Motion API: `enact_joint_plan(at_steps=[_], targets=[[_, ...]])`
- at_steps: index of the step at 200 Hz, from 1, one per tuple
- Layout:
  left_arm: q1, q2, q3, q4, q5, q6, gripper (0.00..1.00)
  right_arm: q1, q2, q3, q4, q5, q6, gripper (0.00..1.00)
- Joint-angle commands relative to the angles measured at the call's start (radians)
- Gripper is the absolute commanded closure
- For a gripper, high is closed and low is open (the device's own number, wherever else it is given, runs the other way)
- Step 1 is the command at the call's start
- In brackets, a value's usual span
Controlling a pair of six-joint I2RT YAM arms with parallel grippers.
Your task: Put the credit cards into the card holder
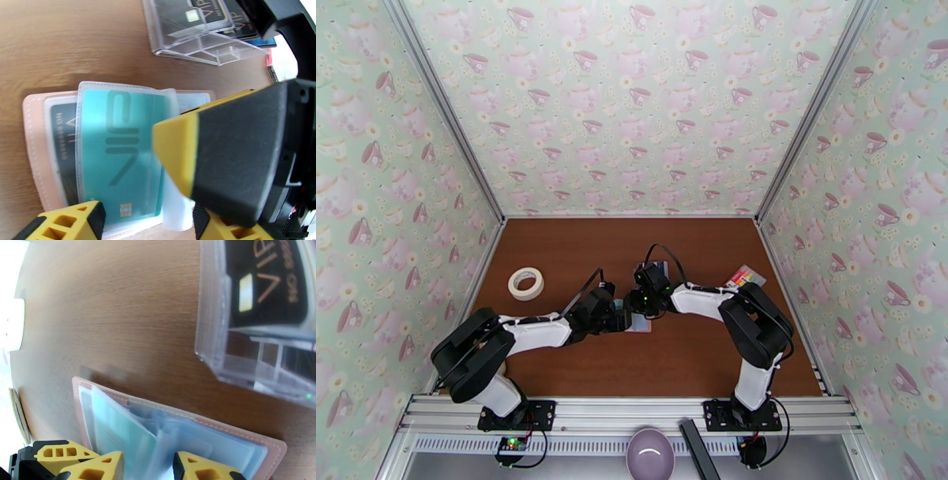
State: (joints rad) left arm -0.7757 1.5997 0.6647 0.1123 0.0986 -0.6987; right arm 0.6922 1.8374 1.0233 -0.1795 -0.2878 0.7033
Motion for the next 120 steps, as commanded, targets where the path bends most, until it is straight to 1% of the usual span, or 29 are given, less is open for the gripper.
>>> enact_joint_plan(at_steps=[1,22,57,76,92,120], targets=[[-0.013,0.071,-0.02,-0.07,-0.003,0.004,0.28,0.009,0.028,-0.031,-0.006,-0.066,0.035,0.6],[-0.019,0.078,-0.03,-0.081,-0.025,0.005,0.29,0.009,0.024,-0.032,-0.006,-0.061,0.038,0.6],[-0.026,0.091,-0.033,-0.143,-0.08,0.003,0.4,0.007,0.001,-0.032,-0.007,-0.063,0.044,0.6],[-0.035,0.087,-0.027,-0.188,-0.11,0.004,0.41,0.004,-0.012,-0.026,-0.019,-0.057,0.041,0.6],[-0.043,0.041,-0.035,-0.208,-0.135,-0.003,0.41,-0.001,-0.009,-0.02,-0.026,-0.053,0.037,0.6],[-0.053,-0.109,-0.041,-0.252,-0.181,0.001,0.41,-0.005,-0.005,-0.028,-0.023,-0.046,0.034,0.6]])
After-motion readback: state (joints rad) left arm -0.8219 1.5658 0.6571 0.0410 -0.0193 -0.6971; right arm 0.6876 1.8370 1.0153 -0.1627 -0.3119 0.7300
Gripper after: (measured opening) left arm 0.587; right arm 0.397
